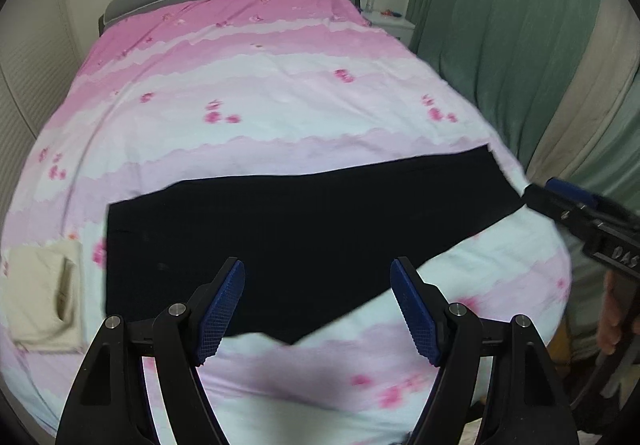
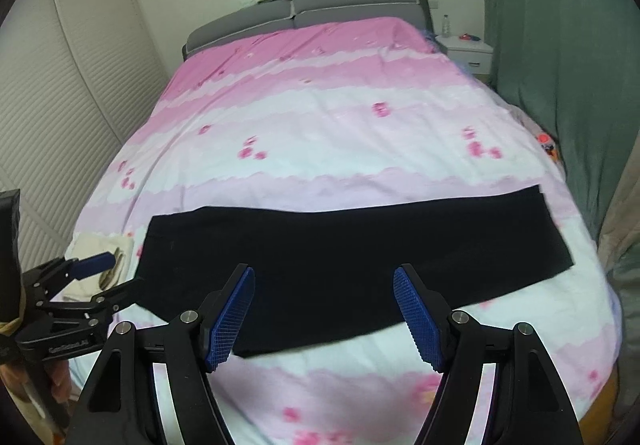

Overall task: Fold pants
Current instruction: 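Release the trousers with both grippers and lift away, then lower both grippers onto the folded trousers' edge and close on it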

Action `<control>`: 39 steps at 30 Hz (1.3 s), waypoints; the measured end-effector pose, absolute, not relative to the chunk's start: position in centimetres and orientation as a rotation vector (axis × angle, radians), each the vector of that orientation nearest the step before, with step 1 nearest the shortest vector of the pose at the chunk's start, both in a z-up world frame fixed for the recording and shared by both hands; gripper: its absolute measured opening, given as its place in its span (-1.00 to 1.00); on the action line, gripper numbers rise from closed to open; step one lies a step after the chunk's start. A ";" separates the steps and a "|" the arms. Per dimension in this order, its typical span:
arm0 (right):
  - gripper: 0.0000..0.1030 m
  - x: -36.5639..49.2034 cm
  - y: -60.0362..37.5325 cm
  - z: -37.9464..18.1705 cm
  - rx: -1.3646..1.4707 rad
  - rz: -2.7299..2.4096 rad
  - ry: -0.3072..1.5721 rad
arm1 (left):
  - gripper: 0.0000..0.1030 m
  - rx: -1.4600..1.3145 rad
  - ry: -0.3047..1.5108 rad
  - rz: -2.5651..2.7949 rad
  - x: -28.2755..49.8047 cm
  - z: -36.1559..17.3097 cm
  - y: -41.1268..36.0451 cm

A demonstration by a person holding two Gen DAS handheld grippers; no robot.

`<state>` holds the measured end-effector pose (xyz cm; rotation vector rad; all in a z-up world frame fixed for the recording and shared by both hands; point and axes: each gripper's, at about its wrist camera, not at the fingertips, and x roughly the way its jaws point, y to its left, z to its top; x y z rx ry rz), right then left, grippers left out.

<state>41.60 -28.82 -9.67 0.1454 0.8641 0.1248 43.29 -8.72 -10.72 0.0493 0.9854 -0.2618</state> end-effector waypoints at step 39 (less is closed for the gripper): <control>-0.07 65.2 -70.1 -32.1 0.117 0.180 1.037 | 0.59 0.162 1.141 0.009 63.9 -27.9 -49.8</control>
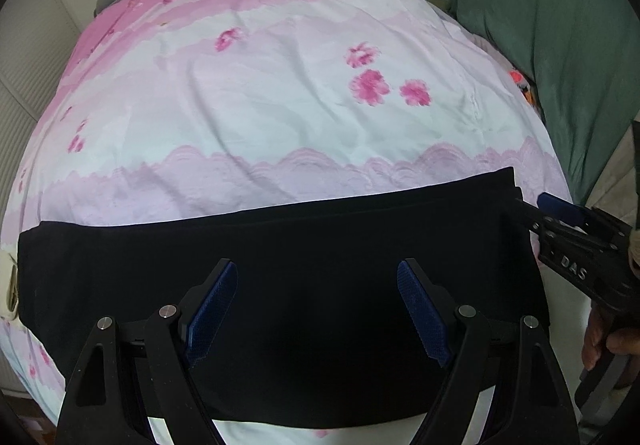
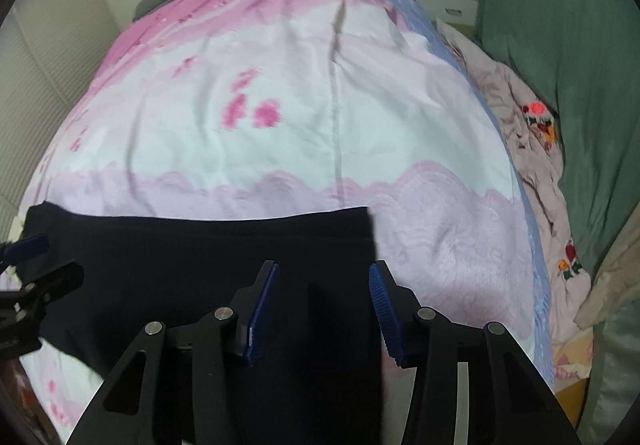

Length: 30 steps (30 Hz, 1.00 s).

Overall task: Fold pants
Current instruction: 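Lower both grippers onto the folded trousers' edge and close on it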

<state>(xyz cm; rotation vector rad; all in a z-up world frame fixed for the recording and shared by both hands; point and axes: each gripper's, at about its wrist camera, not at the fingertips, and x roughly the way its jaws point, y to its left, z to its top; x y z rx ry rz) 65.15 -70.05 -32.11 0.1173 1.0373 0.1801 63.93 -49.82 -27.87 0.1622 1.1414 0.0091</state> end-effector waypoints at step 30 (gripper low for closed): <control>-0.88 67.8 -71.4 -35.1 0.173 0.229 1.101 | 0.59 0.168 1.181 -0.015 65.0 -28.9 -50.2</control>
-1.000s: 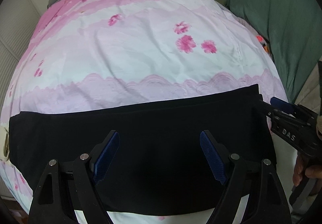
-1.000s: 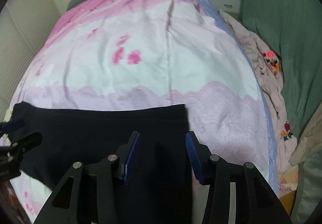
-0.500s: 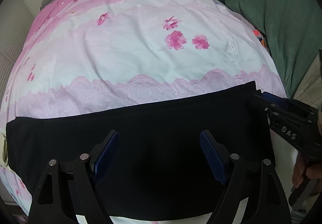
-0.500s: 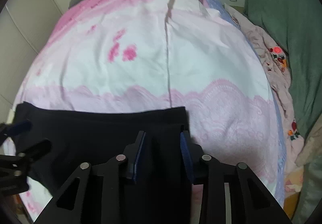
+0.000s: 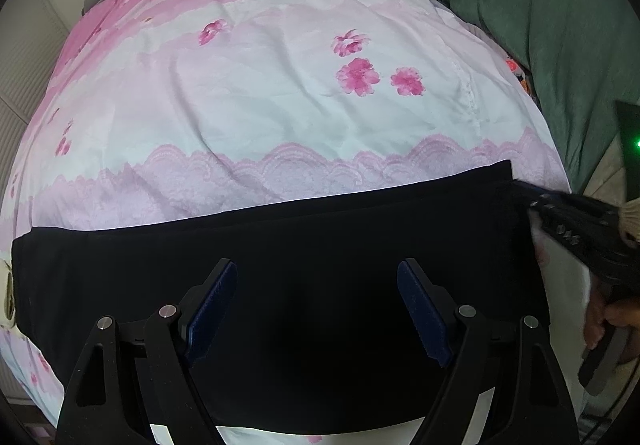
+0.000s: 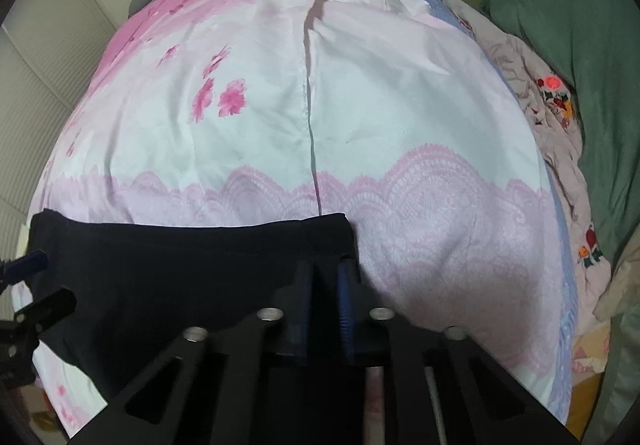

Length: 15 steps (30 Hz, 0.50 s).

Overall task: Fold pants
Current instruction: 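Lower both grippers onto the folded trousers' edge and close on it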

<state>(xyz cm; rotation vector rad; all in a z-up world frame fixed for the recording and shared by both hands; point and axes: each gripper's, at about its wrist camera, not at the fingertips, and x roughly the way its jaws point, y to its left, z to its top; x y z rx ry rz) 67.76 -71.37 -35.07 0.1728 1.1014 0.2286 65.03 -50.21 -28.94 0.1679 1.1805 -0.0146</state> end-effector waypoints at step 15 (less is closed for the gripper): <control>-0.94 70.3 -70.9 -33.5 0.016 0.107 1.051 | 0.59 0.206 1.164 -0.027 64.3 -28.2 -50.8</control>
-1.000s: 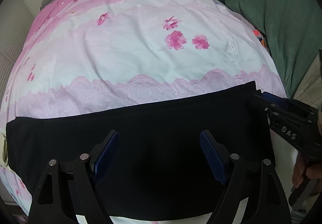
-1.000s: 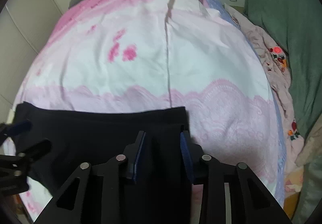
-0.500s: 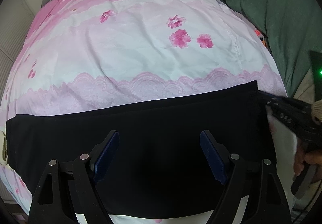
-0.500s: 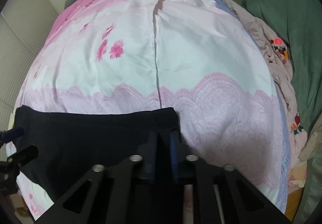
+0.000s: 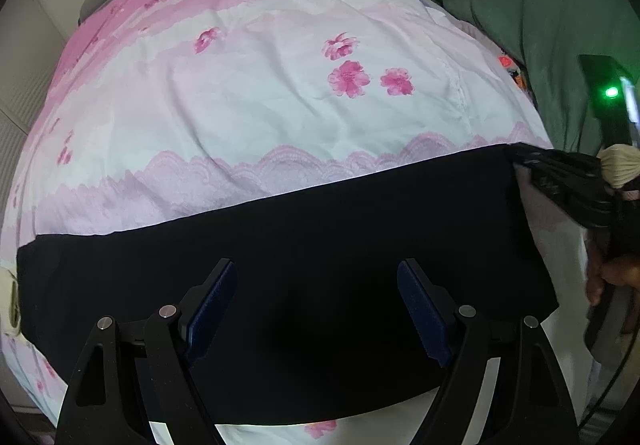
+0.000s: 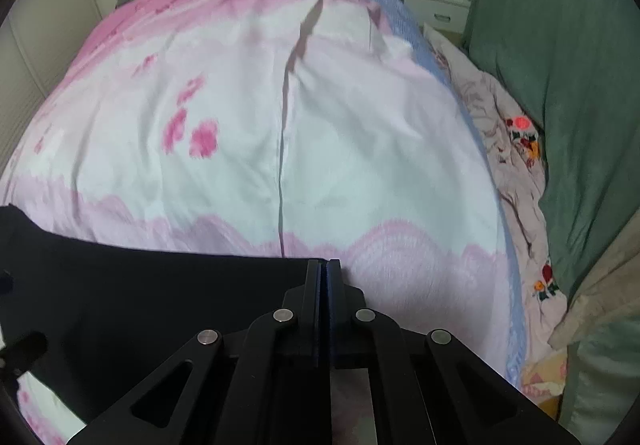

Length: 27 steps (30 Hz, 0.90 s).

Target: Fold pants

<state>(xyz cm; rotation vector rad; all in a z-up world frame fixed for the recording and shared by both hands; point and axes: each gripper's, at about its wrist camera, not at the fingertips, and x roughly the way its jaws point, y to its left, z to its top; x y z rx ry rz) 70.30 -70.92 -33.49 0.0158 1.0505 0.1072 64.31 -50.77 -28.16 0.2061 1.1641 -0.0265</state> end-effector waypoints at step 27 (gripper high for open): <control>0.15 51.4 -74.5 -36.0 0.645 -0.015 1.105 | 0.60 0.331 1.165 -0.087 57.1 -27.8 -52.6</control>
